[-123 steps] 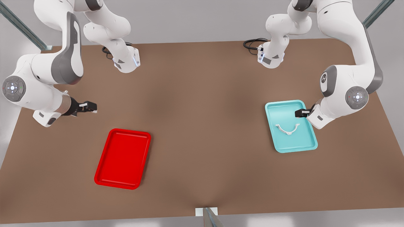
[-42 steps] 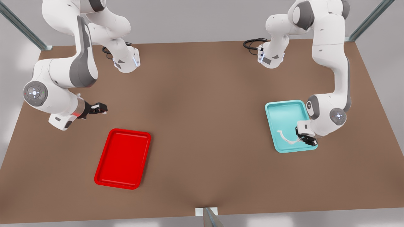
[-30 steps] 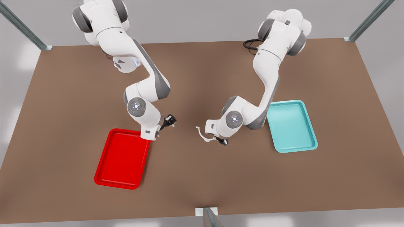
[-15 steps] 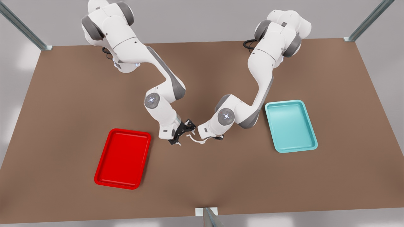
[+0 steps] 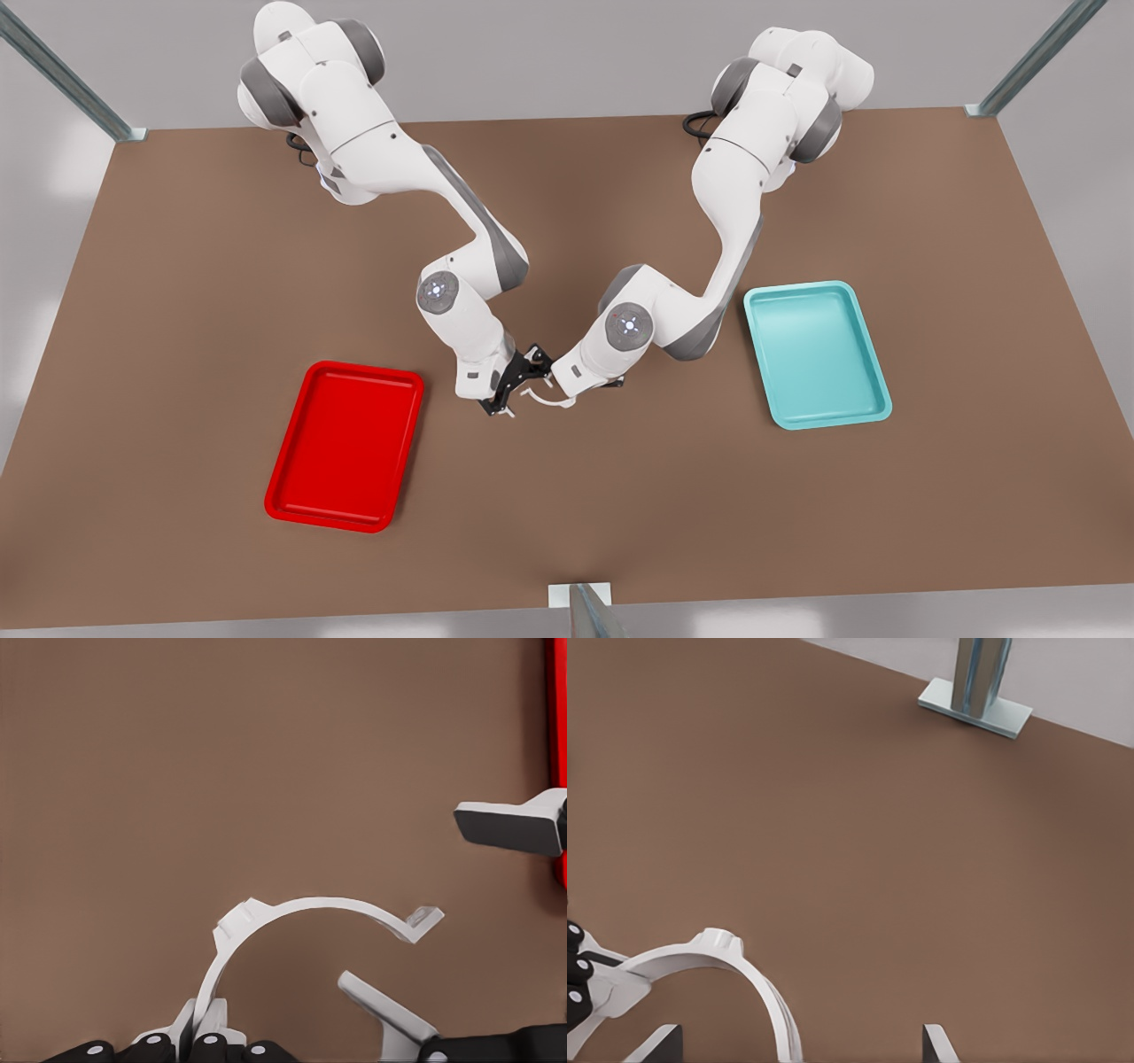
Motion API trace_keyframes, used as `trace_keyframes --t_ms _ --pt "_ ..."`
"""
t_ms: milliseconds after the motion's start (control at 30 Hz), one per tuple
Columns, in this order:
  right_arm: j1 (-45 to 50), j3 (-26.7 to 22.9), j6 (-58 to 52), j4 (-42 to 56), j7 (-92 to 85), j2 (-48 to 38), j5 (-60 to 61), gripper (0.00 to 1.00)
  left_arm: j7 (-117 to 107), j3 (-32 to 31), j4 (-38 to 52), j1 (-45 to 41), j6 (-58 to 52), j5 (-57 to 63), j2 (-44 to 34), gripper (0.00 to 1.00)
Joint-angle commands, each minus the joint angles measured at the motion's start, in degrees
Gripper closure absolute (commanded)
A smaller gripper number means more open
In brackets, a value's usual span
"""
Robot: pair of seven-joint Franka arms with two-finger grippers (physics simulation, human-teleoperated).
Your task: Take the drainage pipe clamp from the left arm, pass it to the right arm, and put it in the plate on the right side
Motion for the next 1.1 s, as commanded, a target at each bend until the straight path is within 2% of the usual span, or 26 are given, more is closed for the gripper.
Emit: trace_keyframes --t_ms 0,967,1000,1033,1067 --pt "0.14 -0.07 0.59 0.46 -1.48 1.30 0.01 0.00 -0.21 -0.01 0.00 -0.04 -1.94 -0.06 -0.15 0.79" --pt "1.02 -0.07 1.91 4.68 -3.94 7.90 -0.52 0.01 -0.83 0.26 0.79 -1.01 -3.26 1.69 -0.33 0.79" --pt "1.02 -0.07 1.91 4.68 -3.94 7.90 -0.52 0.17 -1.00 0.26 0.79 -1.01 -3.26 1.69 -0.33 0.79" --pt "1.02 -0.07 1.91 4.86 -4.03 7.90 -0.61 0.42 -1.44 0.26 0.88 -1.01 -3.17 1.69 -0.33 0.79" --pt "1.02 -0.07 1.91 4.86 -4.11 7.90 -0.61 0.59 -1.53 0.26 0.88 -1.01 -3.08 1.69 -0.33 0.79"
